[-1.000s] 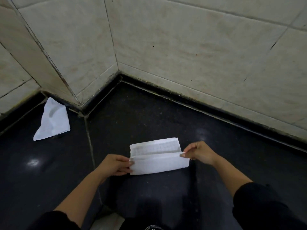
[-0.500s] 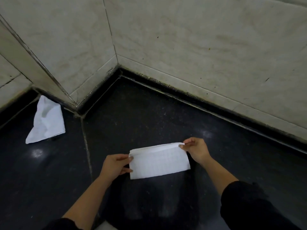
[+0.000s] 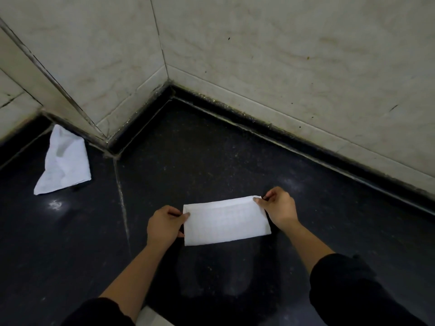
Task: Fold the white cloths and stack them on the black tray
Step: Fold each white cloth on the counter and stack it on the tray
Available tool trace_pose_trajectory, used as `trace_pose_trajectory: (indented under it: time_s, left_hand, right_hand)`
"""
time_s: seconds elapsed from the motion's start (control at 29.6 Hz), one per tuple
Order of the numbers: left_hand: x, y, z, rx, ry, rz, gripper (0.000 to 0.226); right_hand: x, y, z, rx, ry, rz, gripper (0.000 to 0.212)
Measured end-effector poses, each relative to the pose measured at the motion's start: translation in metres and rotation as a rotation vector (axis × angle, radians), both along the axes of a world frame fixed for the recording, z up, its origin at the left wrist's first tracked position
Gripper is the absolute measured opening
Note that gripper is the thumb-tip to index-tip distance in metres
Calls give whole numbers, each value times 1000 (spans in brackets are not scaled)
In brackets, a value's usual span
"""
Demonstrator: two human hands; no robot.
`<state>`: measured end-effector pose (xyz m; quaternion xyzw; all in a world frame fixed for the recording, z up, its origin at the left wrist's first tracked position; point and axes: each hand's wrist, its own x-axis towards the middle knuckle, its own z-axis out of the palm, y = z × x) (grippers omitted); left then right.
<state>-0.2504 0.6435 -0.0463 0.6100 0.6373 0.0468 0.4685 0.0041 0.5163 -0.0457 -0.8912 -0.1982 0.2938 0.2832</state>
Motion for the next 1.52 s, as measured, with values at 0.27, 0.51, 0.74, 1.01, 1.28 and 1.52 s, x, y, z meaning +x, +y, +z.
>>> trace_pose_trajectory:
  time_s: [0.27,0.51,0.74,1.01,1.28,1.52]
  left_hand:
    - [-23,-35,13,-4,44,-92,34]
    - [-31,-60,-2,40,17,-84,34]
    - [-31,-63,-7,24,5,-39,26]
    - [-30,-60,-7,-25,-1,-35,28]
    - [-31,-55,-10,-81,-19,-22,27]
    - [-33,-54,-13,-116,-80,19,19]
  right_hand:
    - [-14,-43,17,21,61,-3,39]
    - [-40,-68,9,-118,35,27,45]
    - [-51,-67,7,-173,-34,-66,38]
    - [-52,-47,11,-160,209,-300,20]
    - [-49,-48,19,13,415,-365,21]
    - [-45,-45,21,76,306,-343,5]
